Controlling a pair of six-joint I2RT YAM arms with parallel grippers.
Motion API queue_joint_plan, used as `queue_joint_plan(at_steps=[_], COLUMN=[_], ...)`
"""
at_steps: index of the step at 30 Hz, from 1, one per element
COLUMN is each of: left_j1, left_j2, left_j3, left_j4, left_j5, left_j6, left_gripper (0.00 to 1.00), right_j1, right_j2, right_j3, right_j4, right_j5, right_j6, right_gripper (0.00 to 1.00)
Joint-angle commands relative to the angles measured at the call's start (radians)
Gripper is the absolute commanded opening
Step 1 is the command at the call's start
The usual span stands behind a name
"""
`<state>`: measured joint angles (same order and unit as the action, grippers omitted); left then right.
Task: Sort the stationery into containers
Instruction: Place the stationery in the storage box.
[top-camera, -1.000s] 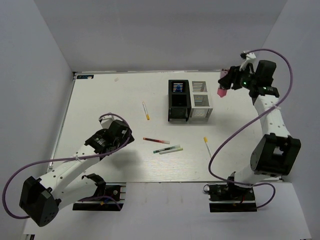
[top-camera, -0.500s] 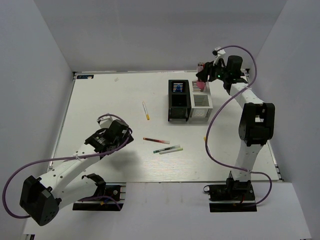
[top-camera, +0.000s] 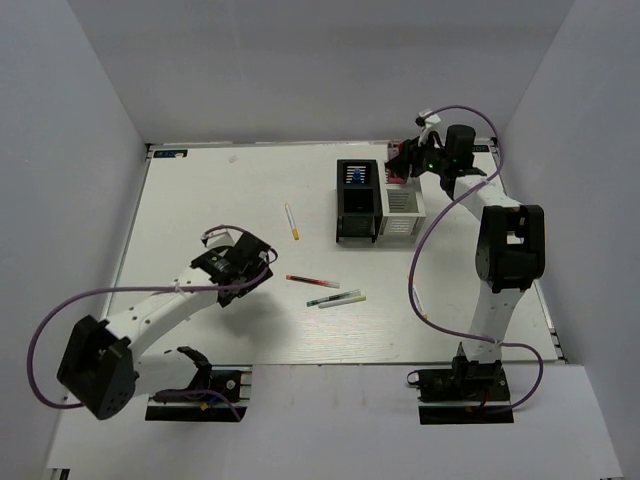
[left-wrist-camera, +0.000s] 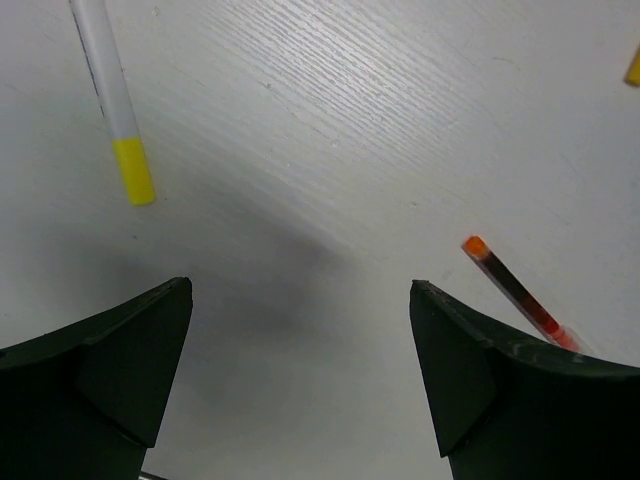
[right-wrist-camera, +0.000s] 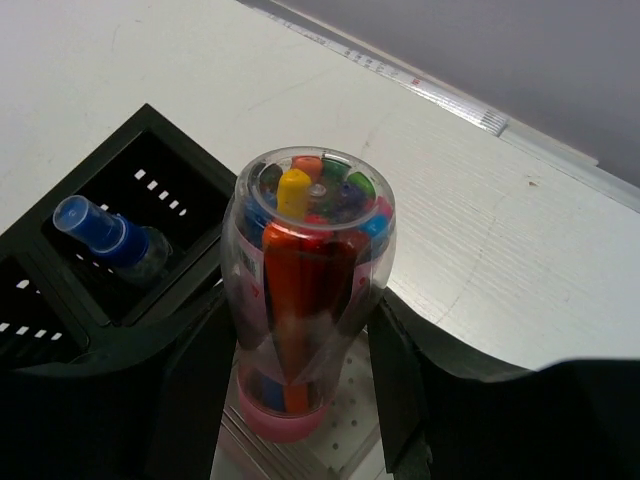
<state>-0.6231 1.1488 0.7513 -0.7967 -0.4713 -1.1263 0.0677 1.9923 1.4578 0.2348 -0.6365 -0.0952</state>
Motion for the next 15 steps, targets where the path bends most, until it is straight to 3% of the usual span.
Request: queue_joint_plan(at_steps=[1, 6, 7, 13, 15], left_j1=[0.008, 0.039, 0.039, 0.101, 0.112], left_j2=[0.071, 0.106, 0.106, 0.164, 0.178], left_j3=[0.066, 0.077, 0.077, 0.068, 0.068], left_j4=[-0.028, -0.029, -0.019, 0.004, 0.004], left_j5=[-0.064, -0.099, -0.099, -0.078, -0.078], left_j6=[-0.029, -0.029, -0.029, 0.000, 0.000], left_gripper=[0.99, 0.99, 0.99, 0.99, 0.99], right_j1=[-0.005, -0.008, -0.008, -0.009, -0.016], right_j2=[-0.085, -0.151, -0.192, -0.305, -0.331], right_j3=[0.001, -0.028, -0.039, -0.111, -0.131], right_j4=[0.077, 0.095, 0.095, 0.041, 0.031], right_j5=[-0.034, -0.057, -0.054, -0.046, -0.046], right_j6=[-0.021, -0.003, -0.001, -0.003, -0.006], right_gripper=[0.52, 0.58, 0.69, 0.84, 0.84])
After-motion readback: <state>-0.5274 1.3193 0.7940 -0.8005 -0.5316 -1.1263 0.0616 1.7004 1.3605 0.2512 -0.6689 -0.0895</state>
